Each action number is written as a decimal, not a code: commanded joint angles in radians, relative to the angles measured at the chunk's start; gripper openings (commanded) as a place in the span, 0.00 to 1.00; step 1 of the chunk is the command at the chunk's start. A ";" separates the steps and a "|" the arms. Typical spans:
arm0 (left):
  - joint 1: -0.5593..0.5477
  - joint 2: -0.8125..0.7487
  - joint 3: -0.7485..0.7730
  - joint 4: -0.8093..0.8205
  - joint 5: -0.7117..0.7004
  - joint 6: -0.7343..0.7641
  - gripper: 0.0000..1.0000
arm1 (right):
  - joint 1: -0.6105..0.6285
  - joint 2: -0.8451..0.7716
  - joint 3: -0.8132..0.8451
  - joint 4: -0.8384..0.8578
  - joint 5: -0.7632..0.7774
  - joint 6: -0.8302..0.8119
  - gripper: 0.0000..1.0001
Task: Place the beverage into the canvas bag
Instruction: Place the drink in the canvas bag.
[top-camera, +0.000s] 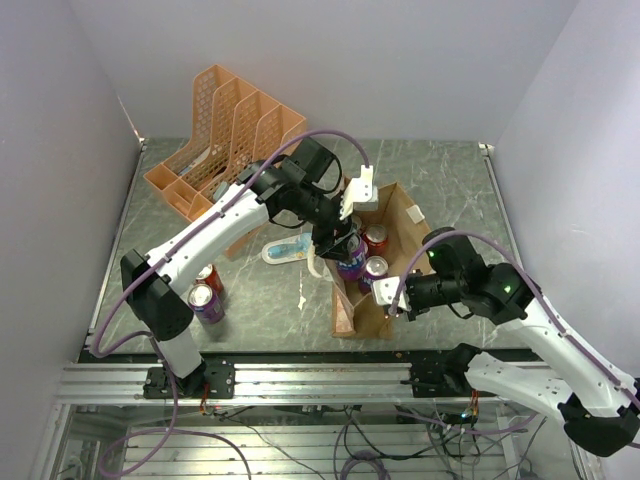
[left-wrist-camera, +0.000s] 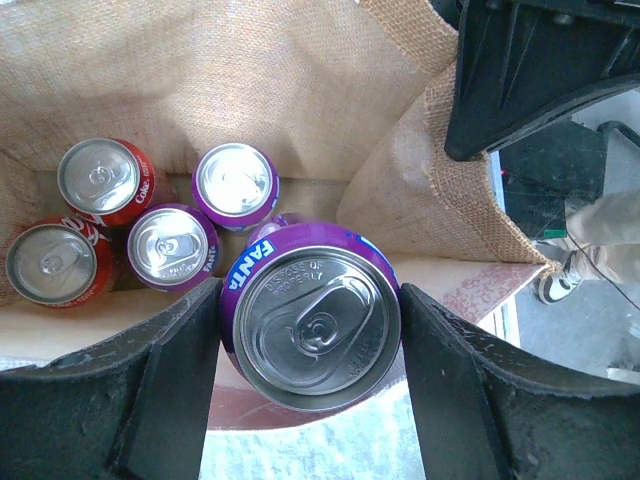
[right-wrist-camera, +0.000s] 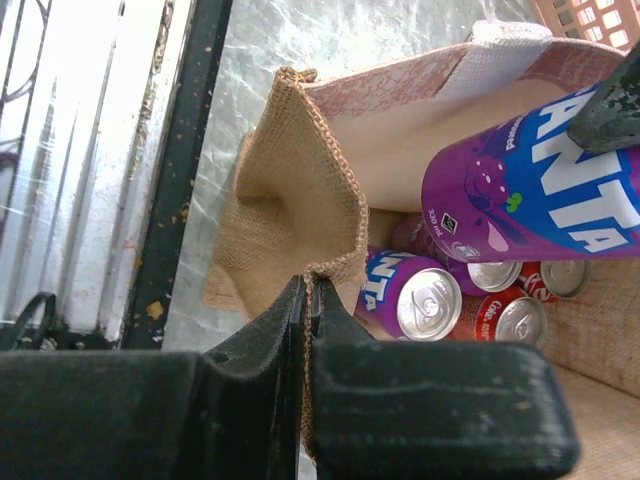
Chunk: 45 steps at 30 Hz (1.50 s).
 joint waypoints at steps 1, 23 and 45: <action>-0.005 -0.053 0.020 0.084 0.077 0.020 0.07 | 0.012 0.024 -0.075 -0.164 0.056 -0.078 0.00; -0.026 -0.013 0.037 0.018 0.044 0.187 0.07 | 0.050 0.007 -0.135 -0.228 0.023 -0.175 0.00; -0.045 0.190 0.182 -0.164 -0.033 0.461 0.07 | 0.052 0.015 0.017 0.025 0.005 0.060 0.00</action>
